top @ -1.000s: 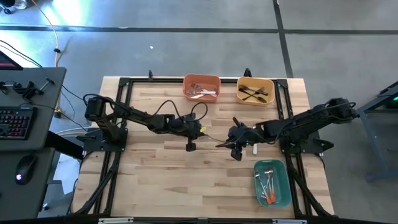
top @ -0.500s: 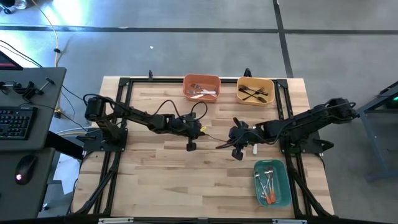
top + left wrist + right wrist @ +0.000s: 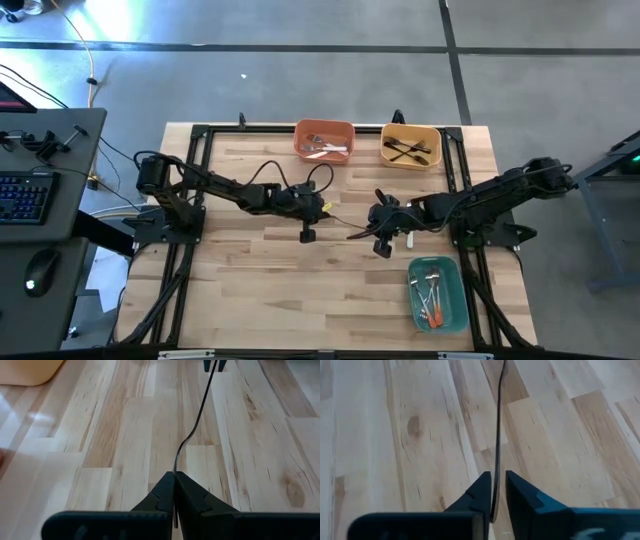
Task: Sort silverware by color (type)
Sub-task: Put the black fork into the yellow bin
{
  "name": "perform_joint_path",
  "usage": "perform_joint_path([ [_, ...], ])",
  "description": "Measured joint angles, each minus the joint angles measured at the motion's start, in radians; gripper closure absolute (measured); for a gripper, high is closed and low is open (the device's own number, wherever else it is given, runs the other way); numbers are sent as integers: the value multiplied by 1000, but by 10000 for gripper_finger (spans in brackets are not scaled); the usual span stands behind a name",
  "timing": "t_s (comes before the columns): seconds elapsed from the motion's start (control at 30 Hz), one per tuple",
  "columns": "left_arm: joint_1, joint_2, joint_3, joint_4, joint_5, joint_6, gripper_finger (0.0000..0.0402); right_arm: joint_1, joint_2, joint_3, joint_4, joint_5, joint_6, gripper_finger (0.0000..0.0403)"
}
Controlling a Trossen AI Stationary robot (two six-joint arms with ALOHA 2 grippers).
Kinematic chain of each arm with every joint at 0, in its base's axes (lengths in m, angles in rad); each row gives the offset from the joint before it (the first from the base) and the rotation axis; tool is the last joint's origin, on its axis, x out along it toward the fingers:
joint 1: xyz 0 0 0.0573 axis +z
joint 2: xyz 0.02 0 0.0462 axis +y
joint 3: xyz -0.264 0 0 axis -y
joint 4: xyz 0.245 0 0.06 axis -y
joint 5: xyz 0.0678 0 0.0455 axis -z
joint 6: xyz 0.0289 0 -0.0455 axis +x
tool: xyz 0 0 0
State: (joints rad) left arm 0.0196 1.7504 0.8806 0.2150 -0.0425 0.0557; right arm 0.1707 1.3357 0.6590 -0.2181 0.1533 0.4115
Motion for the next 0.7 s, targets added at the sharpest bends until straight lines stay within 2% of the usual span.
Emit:
perform_joint_path([
  [0.1, 0, 0, 0, 0, -4, -1, 400, 0, 0, 0, -3, 29, -28, 396],
  [0.47, 0, -25, 0, -18, -100, 36, 346, 9, 0, 0, -36, 128, -56, 403],
  [0.6, 0, -42, -4, -36, -99, 51, 323, 8, 0, 0, -38, 123, -65, 402],
  [0.7, 0, -47, -70, 24, -99, 53, 316, 8, 1, 0, -36, 98, -57, 402],
])
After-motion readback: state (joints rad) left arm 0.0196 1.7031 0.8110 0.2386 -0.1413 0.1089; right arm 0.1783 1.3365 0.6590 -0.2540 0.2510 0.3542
